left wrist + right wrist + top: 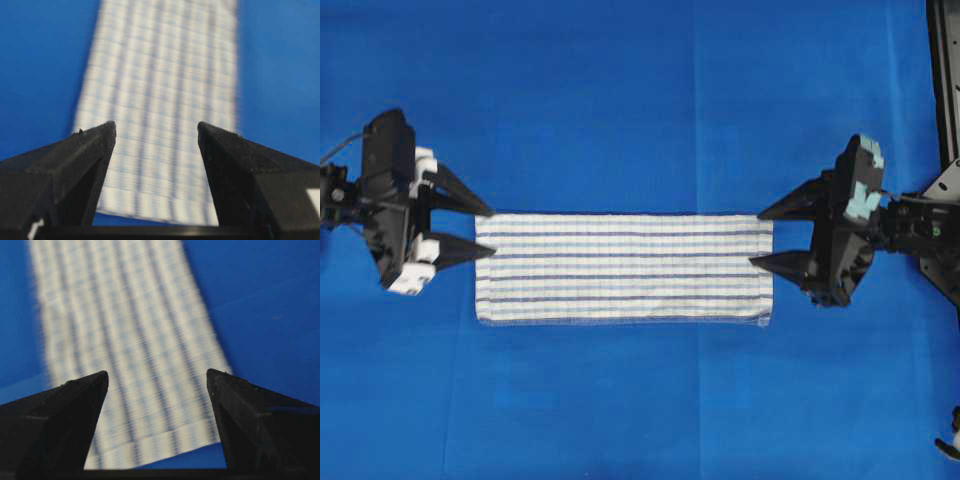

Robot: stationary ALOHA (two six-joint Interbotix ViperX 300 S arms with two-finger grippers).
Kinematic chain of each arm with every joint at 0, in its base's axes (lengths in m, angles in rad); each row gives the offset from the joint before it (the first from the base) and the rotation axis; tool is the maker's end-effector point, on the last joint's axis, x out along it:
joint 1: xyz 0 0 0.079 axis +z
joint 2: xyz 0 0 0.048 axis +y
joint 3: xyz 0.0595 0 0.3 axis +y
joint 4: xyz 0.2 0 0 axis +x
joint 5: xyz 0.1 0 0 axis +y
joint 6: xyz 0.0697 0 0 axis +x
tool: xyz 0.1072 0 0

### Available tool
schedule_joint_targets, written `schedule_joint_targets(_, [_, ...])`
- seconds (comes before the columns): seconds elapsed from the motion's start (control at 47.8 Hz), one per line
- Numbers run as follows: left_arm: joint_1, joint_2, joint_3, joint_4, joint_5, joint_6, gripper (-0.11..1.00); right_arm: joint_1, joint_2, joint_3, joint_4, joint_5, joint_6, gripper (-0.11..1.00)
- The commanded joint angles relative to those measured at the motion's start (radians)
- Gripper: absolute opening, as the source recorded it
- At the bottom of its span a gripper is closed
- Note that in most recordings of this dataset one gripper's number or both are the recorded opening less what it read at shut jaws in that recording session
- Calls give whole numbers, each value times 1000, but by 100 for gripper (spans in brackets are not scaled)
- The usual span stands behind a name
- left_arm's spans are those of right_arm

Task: Fold the blue towel.
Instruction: 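Grasp the folded strip's left and right ends with both grippers, then lift the strip and swing it to a vertical orientation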

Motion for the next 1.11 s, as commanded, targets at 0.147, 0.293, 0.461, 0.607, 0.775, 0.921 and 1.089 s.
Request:
schedule_joint_targets(0.147, [67, 91, -20, 5, -14, 32, 59, -80, 60, -11, 2, -12, -51, 83])
schedule_joint_targets(0.293, [77, 170, -28, 5, -61, 41, 59, -98, 124, -15, 2, -37, -51, 82])
schedule_joint_targets(0.461, [83, 259, -28, 2, -117, 41, 59, -97, 198, -29, 3, -67, -51, 79])
schedule_joint_targets(0.607, [84, 328, -37, -5, -123, 38, 59, -97, 247, -48, 3, -64, -51, 77])
schedule_joint_targets(0.775, [84, 353, -49, -5, -117, 35, 53, -84, 279, -54, 2, -63, -51, 65])
schedule_joint_targets(0.921, [83, 353, -48, -5, -103, 38, 25, -66, 279, -51, 0, -58, -54, 33])
schedule_joint_targets(1.089, [74, 354, -49, -5, -77, 43, 1, -64, 279, -54, -3, -49, -55, 3])
